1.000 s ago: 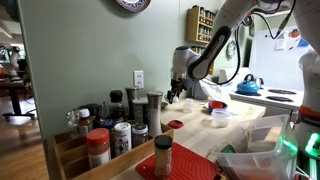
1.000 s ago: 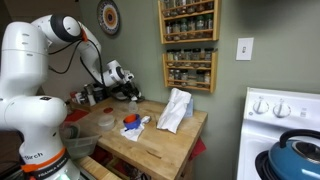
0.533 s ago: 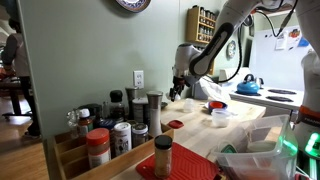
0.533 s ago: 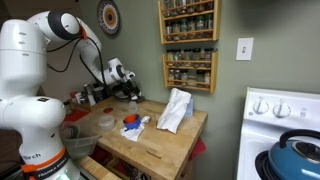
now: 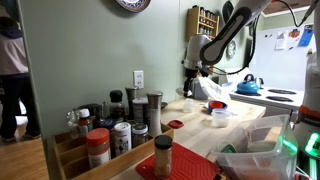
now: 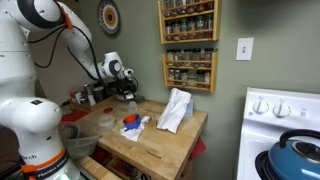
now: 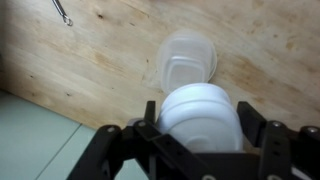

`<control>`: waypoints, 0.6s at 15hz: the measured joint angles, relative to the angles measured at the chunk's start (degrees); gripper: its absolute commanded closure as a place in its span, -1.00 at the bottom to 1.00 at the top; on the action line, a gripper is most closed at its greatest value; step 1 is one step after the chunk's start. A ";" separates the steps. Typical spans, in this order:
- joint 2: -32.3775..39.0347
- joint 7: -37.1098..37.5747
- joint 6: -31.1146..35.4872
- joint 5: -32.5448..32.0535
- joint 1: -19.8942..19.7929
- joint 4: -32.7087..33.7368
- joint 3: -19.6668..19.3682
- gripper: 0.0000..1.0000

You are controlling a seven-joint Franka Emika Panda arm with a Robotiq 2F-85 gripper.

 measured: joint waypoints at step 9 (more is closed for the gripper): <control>-16.18 -33.48 -5.81 11.00 -2.66 -13.72 0.34 -0.61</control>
